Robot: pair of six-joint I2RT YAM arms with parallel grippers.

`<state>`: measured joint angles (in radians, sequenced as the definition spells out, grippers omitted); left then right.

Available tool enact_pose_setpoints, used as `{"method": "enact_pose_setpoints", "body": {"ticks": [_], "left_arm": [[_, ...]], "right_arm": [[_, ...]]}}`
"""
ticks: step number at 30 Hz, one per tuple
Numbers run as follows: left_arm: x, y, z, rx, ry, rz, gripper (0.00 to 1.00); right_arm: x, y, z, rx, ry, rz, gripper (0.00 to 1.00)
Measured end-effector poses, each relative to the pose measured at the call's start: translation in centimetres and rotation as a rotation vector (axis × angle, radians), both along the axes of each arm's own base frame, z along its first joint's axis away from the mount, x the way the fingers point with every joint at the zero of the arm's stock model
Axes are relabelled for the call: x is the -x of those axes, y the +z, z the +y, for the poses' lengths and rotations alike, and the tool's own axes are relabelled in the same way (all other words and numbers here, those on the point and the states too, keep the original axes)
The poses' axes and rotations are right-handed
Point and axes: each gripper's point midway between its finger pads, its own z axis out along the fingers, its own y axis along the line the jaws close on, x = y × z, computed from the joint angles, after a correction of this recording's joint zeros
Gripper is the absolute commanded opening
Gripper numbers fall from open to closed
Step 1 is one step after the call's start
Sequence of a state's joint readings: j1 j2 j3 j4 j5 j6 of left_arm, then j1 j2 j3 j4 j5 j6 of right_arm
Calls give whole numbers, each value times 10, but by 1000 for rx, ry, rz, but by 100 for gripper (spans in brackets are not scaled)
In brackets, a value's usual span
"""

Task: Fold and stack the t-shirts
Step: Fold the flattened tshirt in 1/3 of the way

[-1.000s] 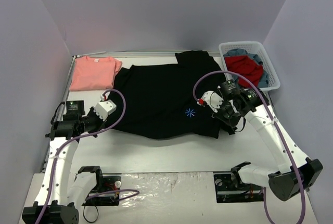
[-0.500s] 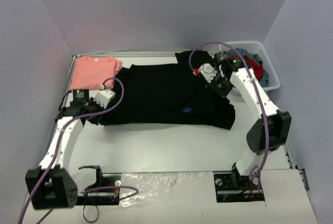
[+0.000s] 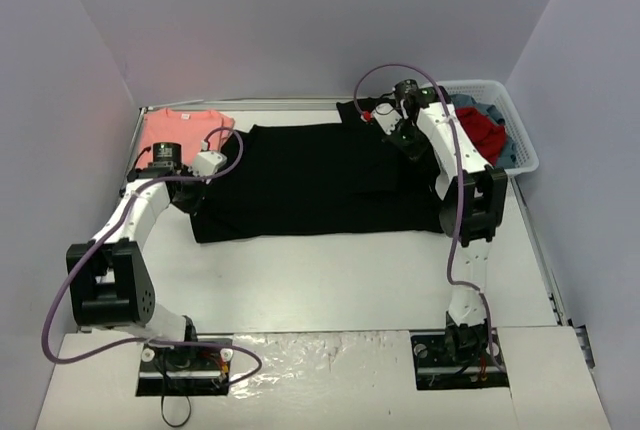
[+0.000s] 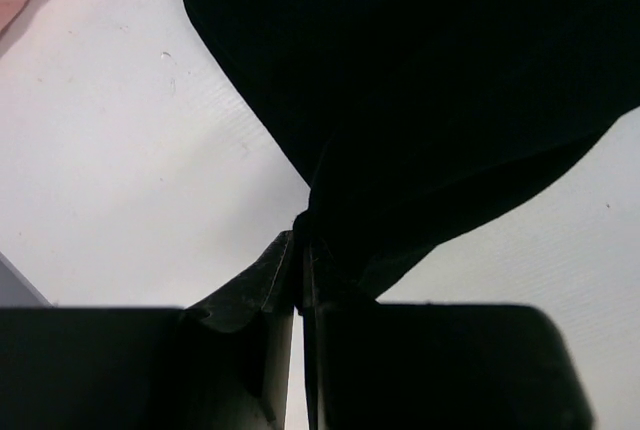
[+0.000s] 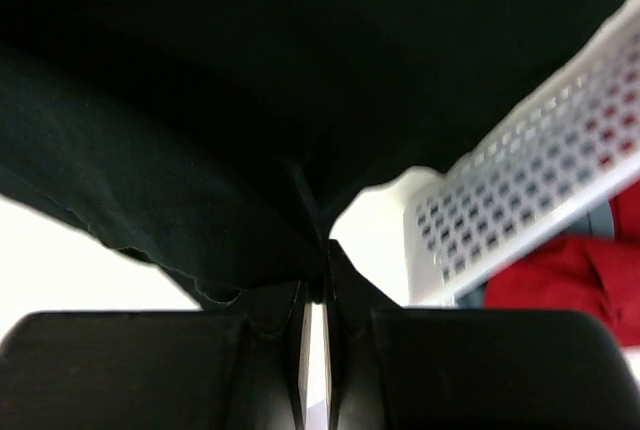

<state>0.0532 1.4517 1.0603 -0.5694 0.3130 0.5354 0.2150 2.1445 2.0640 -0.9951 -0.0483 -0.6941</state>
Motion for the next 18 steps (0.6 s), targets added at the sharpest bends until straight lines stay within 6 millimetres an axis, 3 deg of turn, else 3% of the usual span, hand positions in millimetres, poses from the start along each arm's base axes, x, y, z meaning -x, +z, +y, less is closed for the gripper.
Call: {"method": "enact_pose_setpoints", "body": {"ticks": [3, 6, 7, 8, 10, 13, 18], "left_arm": [[-11, -5, 0, 2, -3, 17, 7], [-22, -8, -2, 3, -15, 23, 31], [-25, -9, -2, 3, -20, 24, 36], [-28, -10, -3, 4, -22, 27, 43], [-33, -13, -4, 5, -26, 31, 56], [-35, -18, -4, 5, -28, 39, 64], [-35, -18, -4, 0, -29, 39, 65]], "right_arm": [[-13, -16, 2, 6, -2, 14, 0], [-20, -32, 2, 17, -16, 34, 21], [-23, -37, 2, 24, -20, 37, 36], [-25, -42, 1, 31, -31, 40, 40], [-28, -50, -1, 50, -43, 44, 42], [-31, -55, -4, 56, -63, 42, 45], [-24, -52, -15, 48, -99, 25, 50]]}}
